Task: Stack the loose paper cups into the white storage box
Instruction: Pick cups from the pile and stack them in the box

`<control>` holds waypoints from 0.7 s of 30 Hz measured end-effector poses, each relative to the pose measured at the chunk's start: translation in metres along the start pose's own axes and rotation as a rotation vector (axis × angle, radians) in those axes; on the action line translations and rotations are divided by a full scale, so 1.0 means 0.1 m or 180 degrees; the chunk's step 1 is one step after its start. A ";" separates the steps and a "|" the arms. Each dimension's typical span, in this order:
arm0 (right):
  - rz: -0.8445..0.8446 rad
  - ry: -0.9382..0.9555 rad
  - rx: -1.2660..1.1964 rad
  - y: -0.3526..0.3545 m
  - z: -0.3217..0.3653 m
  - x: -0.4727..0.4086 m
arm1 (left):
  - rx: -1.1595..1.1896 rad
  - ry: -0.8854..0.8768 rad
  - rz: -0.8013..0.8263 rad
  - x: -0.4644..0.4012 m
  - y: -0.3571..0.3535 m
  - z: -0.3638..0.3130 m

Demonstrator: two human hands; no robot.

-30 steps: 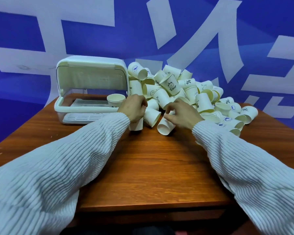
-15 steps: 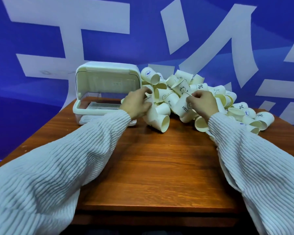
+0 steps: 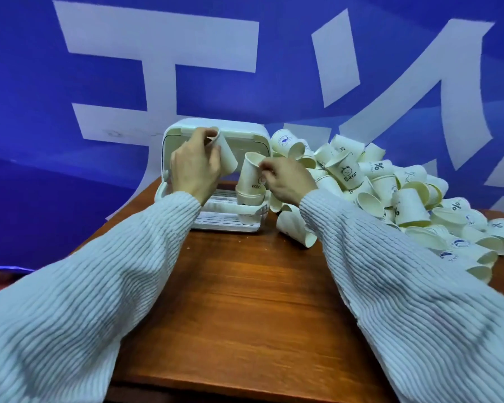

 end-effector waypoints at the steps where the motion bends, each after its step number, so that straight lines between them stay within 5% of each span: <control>1: 0.0143 0.0061 0.0265 -0.08 0.04 -0.01 | -0.0025 0.0002 0.0012 0.00 0.01 0.04; 10: 0.0958 0.0401 0.1049 -0.62 0.03 0.09 | -0.0106 -0.0089 0.0303 0.03 -0.13 0.19; 16: 0.0009 -0.0352 -0.0116 -0.07 -0.30 0.07 | 0.0103 -0.0320 0.0288 -0.01 -0.26 -0.08; 21: 0.0099 -0.0551 0.0049 0.12 -0.65 0.22 | 0.0061 -0.0806 0.0570 0.08 -0.53 -0.27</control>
Point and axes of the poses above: each hand's wrist, its own x-axis away from the middle knuckle, its own y-axis out of the back of the hand, z = x × y, the point moved 9 cm from there along -x, towards the middle knuckle, and after that the axes turned 5 degrees about -z, right-handed, at the moved point
